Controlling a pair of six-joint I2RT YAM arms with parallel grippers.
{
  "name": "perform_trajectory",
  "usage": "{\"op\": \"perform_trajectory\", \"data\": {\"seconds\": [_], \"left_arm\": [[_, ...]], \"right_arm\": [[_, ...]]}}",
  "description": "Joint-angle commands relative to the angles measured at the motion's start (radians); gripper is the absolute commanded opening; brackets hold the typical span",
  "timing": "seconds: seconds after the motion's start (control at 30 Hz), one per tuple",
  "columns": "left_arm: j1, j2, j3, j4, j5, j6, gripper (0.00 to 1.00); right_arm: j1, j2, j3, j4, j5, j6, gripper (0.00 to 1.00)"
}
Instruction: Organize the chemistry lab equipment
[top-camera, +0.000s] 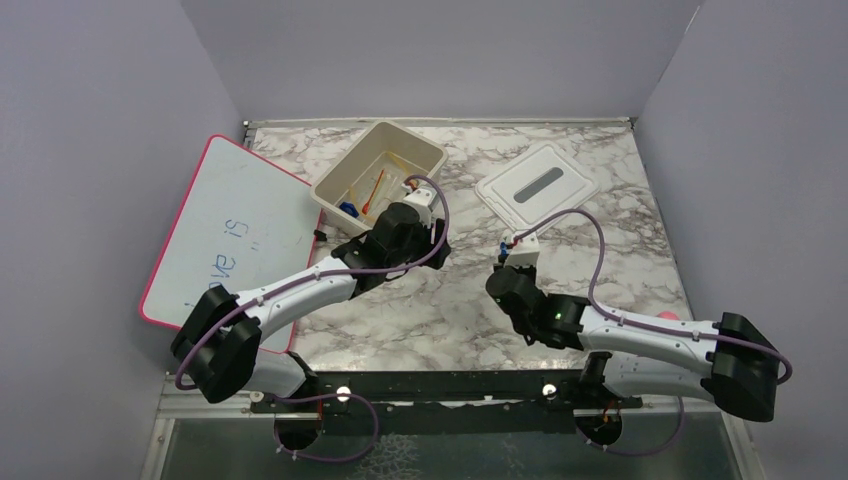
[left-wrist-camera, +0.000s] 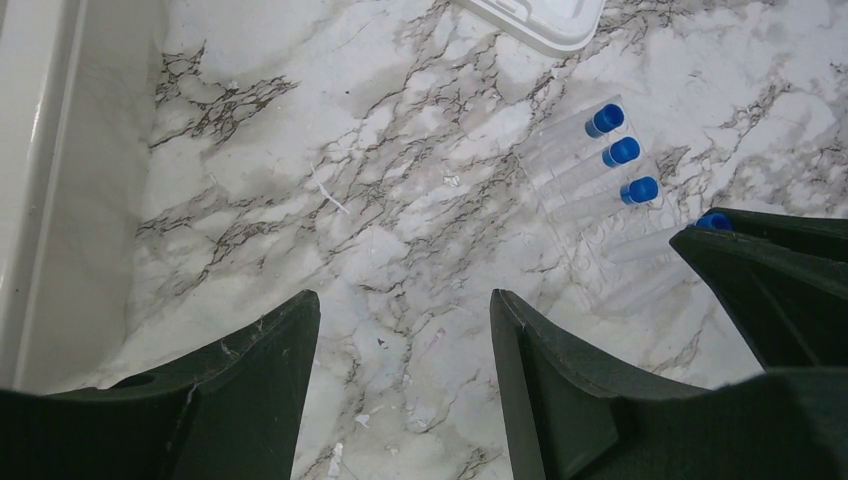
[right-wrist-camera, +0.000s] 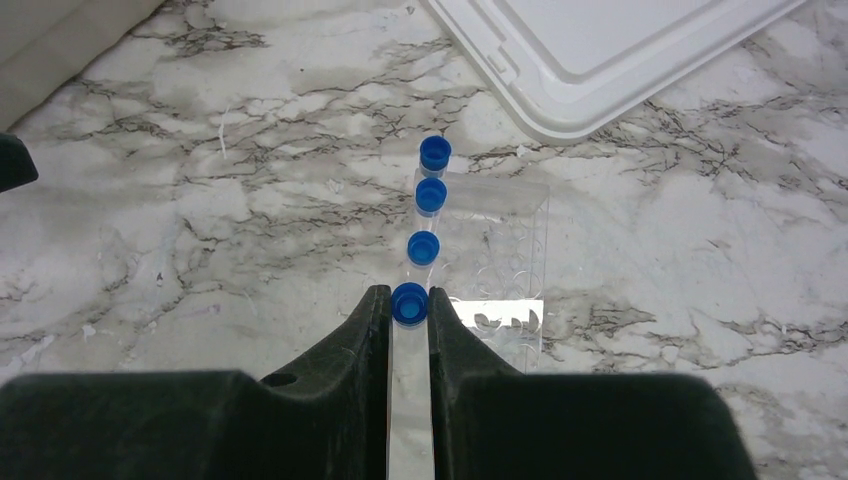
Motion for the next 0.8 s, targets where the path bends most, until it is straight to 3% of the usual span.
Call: {"op": "perform_trajectory", "data": {"seconds": [0.0,0.23,0.77], "left_arm": [[0.009,0.007,0.008,0.002,-0.007,-0.007,0.66],[0.013,0.011,0.007,0.002,0.001,-0.008,0.66],[0.015,0.011,0.006,0.002,0.006,-0.011,0.66]], "right_arm": [[0.008,0.004,-0.025,0.128,0.091,-0.019,0.11],[0.008,0.009,-0.049,0.193,0.118,-0.016,0.11],[0.008,0.091,-0.064,0.153,0.145,0.087,0.14]]}}
